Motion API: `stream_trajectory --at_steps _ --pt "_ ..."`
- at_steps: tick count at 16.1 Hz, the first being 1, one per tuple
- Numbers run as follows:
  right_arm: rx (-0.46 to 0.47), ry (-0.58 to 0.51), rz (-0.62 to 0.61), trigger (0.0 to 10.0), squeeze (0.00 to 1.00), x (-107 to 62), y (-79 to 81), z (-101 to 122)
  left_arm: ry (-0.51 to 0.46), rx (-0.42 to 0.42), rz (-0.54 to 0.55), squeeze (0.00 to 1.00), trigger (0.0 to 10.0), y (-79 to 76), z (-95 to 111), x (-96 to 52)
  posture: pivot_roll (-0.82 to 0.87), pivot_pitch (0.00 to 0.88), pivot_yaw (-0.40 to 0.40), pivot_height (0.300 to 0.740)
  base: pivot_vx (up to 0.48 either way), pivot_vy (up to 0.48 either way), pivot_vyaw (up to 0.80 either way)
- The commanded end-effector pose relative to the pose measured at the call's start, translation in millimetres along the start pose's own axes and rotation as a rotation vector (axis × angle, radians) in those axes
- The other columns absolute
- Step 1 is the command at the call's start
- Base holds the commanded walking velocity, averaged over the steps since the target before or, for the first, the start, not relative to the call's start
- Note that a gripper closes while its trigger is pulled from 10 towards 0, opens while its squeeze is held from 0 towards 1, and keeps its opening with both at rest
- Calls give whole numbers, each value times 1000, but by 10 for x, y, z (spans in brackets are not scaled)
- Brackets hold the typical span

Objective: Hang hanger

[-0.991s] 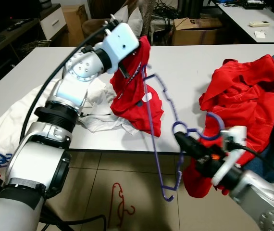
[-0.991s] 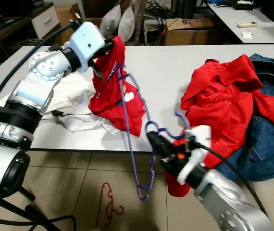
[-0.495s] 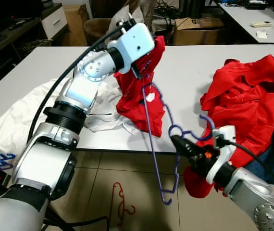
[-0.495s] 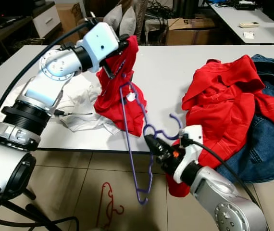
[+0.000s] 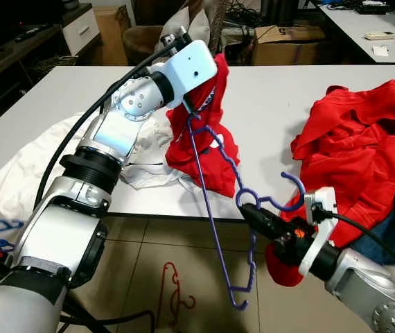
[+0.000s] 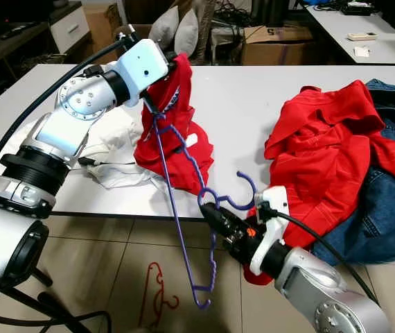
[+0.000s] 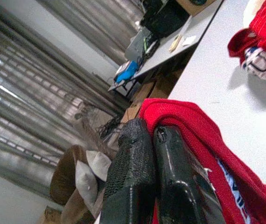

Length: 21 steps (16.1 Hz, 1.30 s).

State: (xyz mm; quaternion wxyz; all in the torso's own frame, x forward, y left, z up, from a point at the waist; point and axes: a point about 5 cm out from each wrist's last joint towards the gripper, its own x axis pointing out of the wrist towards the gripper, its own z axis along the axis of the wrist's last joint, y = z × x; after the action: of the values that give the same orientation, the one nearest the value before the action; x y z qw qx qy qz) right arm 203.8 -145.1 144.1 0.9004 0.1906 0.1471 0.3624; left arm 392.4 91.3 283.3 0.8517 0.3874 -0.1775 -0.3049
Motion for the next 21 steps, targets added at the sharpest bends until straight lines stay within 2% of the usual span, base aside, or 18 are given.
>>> stream_trajectory --at_steps 1,5,9,14,17,20,21 --pt "-4 -13 27 10000 0 -28 41 40 13 15 8 0 0 14 -31 -21 -69 0 72 740 0 0 0" --pt "21 -9 -4 10000 0 -16 -7 22 -38 18 -11 0 0 14 91 -10 -68 0 79 740 0 0 0" --pt "54 -17 -46 10000 0 65 -97 39 -104 30 -76 0 0 -139 243 -9 -58 0 71 740 0 0 0" --pt "98 -37 -84 10000 0 44 -133 54 -54 52 -64 0 0 -131 180 -48 -58 0 68 740 0 0 0" --pt "121 -43 -86 10000 0 2 -70 25 -4 66 -36 0 0 -81 92 -57 -66 0 72 740 0 0 0" --pt "110 -35 -210 10000 0 -86 -130 -14 16 92 -24 0 0 -45 76 -49 -78 0 80 740 0 0 0" --pt "109 -39 -209 10000 0 -111 -116 5 22 96 -21 0 0 -36 66 -47 -82 0 84 740 0 0 0"
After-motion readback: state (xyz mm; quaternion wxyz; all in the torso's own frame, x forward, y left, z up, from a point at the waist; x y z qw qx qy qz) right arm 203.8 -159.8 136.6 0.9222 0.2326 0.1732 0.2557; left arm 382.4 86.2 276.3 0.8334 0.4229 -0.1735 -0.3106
